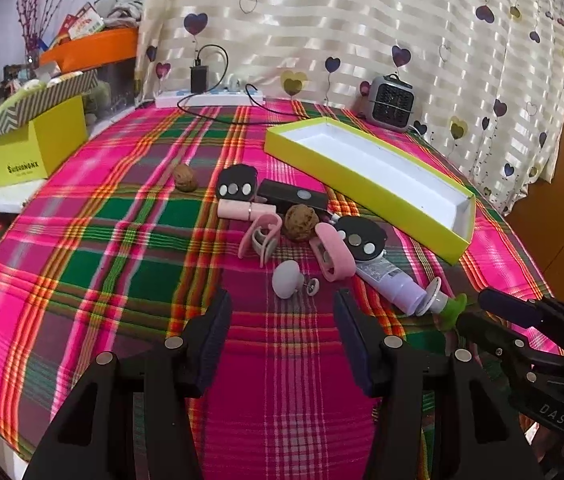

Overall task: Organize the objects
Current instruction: 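Move right tool to the green-based white knob while left tool approaches the white egg-shaped knob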

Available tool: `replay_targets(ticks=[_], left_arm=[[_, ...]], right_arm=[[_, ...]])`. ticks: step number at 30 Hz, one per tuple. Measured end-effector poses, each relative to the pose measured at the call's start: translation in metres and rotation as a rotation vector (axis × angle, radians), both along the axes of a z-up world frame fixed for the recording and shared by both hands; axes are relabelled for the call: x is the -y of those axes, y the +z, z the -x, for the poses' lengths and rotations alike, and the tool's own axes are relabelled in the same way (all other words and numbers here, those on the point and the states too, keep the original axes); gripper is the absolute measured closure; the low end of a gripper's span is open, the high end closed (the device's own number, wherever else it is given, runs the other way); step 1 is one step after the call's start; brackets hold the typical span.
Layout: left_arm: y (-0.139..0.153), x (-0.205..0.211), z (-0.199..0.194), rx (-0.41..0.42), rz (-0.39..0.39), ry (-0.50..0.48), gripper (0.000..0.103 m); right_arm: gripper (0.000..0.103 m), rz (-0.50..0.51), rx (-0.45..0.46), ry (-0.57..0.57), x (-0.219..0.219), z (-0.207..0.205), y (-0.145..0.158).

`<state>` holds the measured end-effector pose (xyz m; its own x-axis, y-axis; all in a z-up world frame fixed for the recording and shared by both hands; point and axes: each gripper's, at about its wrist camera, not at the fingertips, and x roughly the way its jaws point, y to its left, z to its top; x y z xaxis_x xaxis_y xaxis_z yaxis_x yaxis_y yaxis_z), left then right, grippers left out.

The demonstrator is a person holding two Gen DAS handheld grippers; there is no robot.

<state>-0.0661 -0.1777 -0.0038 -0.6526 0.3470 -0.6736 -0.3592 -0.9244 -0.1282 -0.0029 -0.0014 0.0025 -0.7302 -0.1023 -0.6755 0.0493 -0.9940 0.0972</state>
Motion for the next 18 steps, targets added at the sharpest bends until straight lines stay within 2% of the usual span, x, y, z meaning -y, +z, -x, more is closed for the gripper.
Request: replay_targets(ticks=[6, 18], left_arm=[[-0.0025, -0.0046, 0.0008, 0.003, 0.013, -0.009, 0.051], [-0.0049, -0.0053, 0.0041, 0.025, -0.016, -0.034, 0.051]], right_arm=[[0.062, -0.001, 0.003, 0.003, -0.0009, 0.0017, -0.0004], [0.062, -0.004, 0.004, 0.004, -0.0025, 0.0039, -0.0002]])
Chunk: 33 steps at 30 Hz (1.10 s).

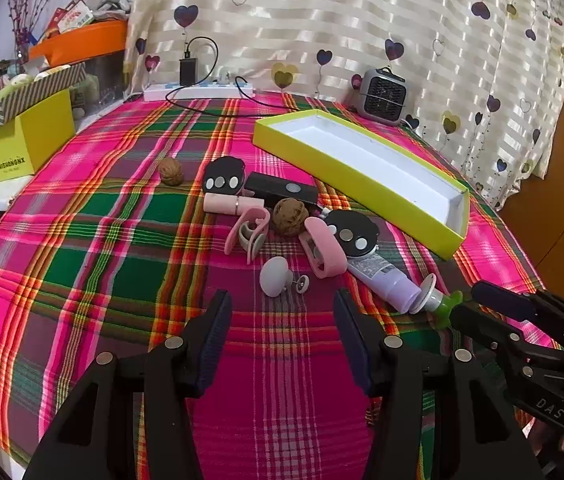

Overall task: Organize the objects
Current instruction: 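Move right tool to the green-based white knob while left tool approaches the white egg-shaped knob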

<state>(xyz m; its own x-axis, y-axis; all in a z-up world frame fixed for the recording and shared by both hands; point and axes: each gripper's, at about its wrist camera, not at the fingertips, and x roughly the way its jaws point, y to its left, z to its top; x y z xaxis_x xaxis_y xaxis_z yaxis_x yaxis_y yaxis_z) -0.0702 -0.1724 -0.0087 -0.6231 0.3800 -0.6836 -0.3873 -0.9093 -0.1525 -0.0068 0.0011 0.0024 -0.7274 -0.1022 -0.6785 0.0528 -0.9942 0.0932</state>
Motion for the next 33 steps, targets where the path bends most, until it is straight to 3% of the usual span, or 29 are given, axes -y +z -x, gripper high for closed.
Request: replay_targets(ticks=[11, 33], left_arm=[[-0.004, 0.0, 0.008, 0.033, -0.047, -0.011, 0.051], [-0.018, -0.004, 0.036, 0.097, -0.069, -0.006, 0.051]], right_arm=[[0.062, 0.001, 0.009, 0.013, -0.003, 0.006, -0.003], [0.062, 0.004, 0.036, 0.049, -0.003, 0.018, -0.015]])
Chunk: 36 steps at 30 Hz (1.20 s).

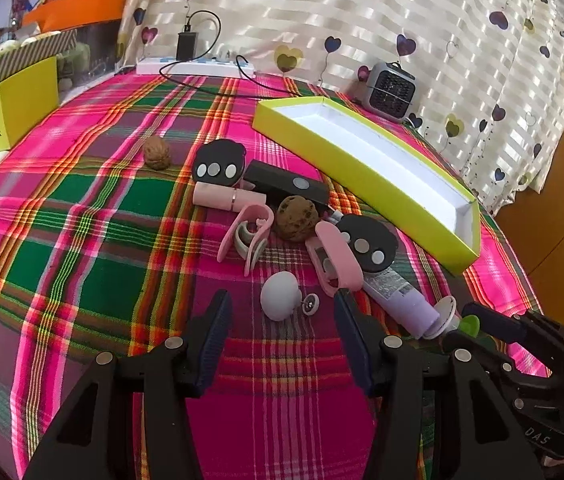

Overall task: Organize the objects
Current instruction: 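Move right tool to the green-based white knob while left tool approaches the white egg-shaped knob, then carry both knobs over the yellow tray and open both tools to drop them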

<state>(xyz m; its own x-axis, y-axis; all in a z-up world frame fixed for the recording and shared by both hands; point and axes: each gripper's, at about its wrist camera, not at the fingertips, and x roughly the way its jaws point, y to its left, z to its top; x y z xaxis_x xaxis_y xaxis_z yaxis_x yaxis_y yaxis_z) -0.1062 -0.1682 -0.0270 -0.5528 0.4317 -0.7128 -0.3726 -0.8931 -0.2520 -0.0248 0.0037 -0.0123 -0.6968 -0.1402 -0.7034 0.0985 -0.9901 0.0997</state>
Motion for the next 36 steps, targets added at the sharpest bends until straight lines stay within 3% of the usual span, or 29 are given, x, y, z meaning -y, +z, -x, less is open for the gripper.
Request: replay_targets(ticks=[6, 11, 15, 17, 28, 36], left_arm=[[0.0, -0.002, 0.004, 0.004, -0.001, -0.001, 0.055], [-0.001, -0.006, 0.006, 0.003, 0.01, -0.014, 0.073], [-0.001, -0.007, 0.006, 0.0, 0.014, -0.02, 0.074], [-0.001, -0.008, 0.006, 0.0, 0.013, -0.02, 0.074], [0.005, -0.003, 0.001, -0.023, -0.002, -0.005, 0.074], [0.029, -0.018, -0.001, -0.1, -0.024, -0.054, 0.074]], right_arm=[[0.062, -0.002, 0.006, 0.01, 0.001, 0.003, -0.002], [0.062, -0.005, 0.023, 0.026, 0.003, 0.005, -0.005], [0.062, -0.028, 0.032, 0.052, 0.008, 0.007, -0.006], [0.069, -0.038, 0.03, 0.062, 0.011, 0.007, -0.006], [0.069, -0.019, 0.01, 0.077, 0.011, 0.002, -0.002], [0.069, -0.006, -0.052, 0.06, 0.0, 0.006, 0.018]])
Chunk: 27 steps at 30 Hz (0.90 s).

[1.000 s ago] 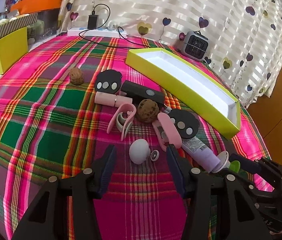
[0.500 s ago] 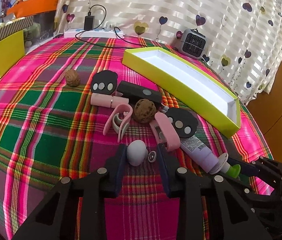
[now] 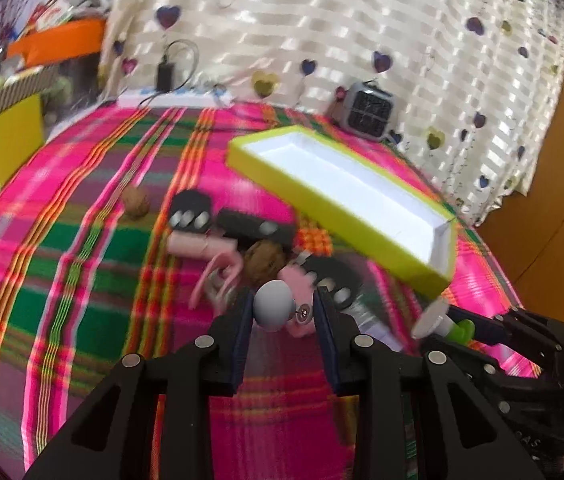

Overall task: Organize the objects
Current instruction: 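Carry both knobs over the yellow tray and open both tools to drop them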

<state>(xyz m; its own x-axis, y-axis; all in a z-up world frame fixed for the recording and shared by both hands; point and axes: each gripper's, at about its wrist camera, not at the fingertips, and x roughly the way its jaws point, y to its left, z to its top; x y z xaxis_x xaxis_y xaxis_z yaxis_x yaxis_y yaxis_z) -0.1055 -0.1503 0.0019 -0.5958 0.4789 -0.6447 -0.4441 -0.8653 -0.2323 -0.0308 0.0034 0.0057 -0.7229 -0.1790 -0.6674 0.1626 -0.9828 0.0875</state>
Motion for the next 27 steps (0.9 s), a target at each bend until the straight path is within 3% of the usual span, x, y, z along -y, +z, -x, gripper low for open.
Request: replay_targets(ticks=[11, 18, 27], left_arm=[[0.032, -0.066, 0.022, -0.147, -0.013, -0.134, 0.074], [0.024, -0.104, 0.057, -0.066, -0.028, -0.194, 0.074], [0.002, -0.134, 0.068, 0.031, 0.059, -0.217, 0.074]], right_arm=[[0.069, 0.014, -0.043, -0.143, -0.049, 0.031, 0.019], [0.069, 0.003, -0.001, -0.187, -0.071, 0.054, 0.01], [0.069, -0.015, 0.048, -0.192, -0.078, 0.069, -0.005]])
